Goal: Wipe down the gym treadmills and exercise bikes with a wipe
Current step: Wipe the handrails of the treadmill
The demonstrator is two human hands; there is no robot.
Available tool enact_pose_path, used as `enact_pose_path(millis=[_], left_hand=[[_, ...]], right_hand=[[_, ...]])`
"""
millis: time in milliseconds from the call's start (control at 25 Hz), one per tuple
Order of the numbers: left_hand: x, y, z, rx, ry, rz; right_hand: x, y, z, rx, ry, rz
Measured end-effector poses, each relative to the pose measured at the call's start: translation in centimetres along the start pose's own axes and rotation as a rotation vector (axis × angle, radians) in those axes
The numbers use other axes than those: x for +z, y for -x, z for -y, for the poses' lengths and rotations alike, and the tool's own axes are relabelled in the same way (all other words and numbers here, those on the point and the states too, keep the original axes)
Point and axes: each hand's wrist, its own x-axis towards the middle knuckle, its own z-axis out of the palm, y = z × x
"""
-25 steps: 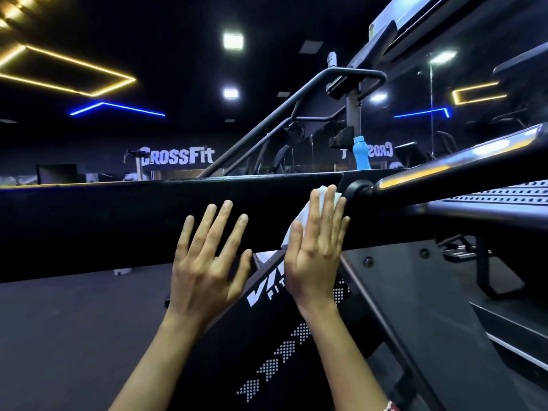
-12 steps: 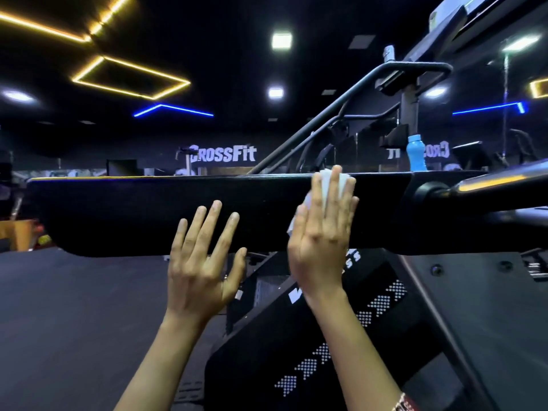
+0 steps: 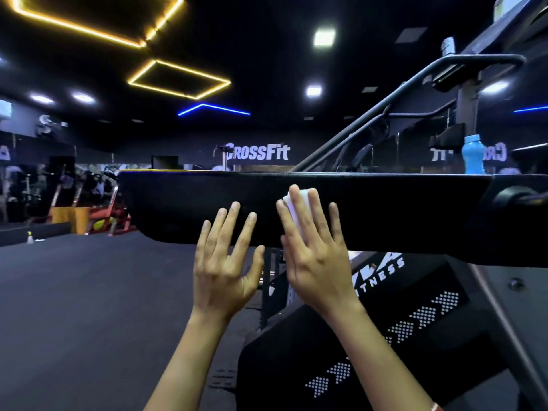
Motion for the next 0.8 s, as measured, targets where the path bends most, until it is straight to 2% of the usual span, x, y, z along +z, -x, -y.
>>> enact_pose_path(millis=[40, 160, 200, 320, 360, 480, 520, 640, 680, 800], left_hand=[[-0.1, 0.0, 0.3, -0.01, -0.002, -0.002], [-0.4, 0.2, 1.1, -0.041, -0.015, -0.005], [-0.5, 0.3, 1.3, -0.047, -0.016, -0.005], [-0.8, 0.3, 2.0, -0.043, -0.026, 0.0], [-0.8, 0.2, 2.1, -0.043, -0.027, -0.001], [-1.1, 0.1, 2.5, -0.058, -0.022, -0.002], [-1.2, 0.0, 2.5, -0.061, -0.017, 0.003], [-1.2, -0.2, 2.3, -0.059, 0.003, 0.033], [-1.1, -0.4, 2.1, -0.061, 0.008, 0.039], [-0.8, -1.0, 0.8, -0.074, 0.037, 0.062]], right_hand=[[0.0, 0.1, -0.4, 0.005, 0.014, -0.002], [0.1, -1.2, 0.1, 0.298, 0.002, -0.084], [0.3, -1.8, 1.1, 0.275, -0.008, -0.066], [1.1, -1.8, 2.5, -0.048, -0.031, 0.019], [1.0, -1.9, 2.0, -0.062, -0.011, 0.026], [0.8, -3.8, 1.9, 0.151, 0.013, -0.026], [1.0, -4.3, 2.7, 0.14, 0.006, -0.021], [1.0, -3.4, 2.4, -0.092, 0.001, 0.035], [0.7, -2.7, 1.2, -0.077, 0.023, 0.036], [-1.0, -1.8, -1.9, 0.186, 0.011, 0.002]])
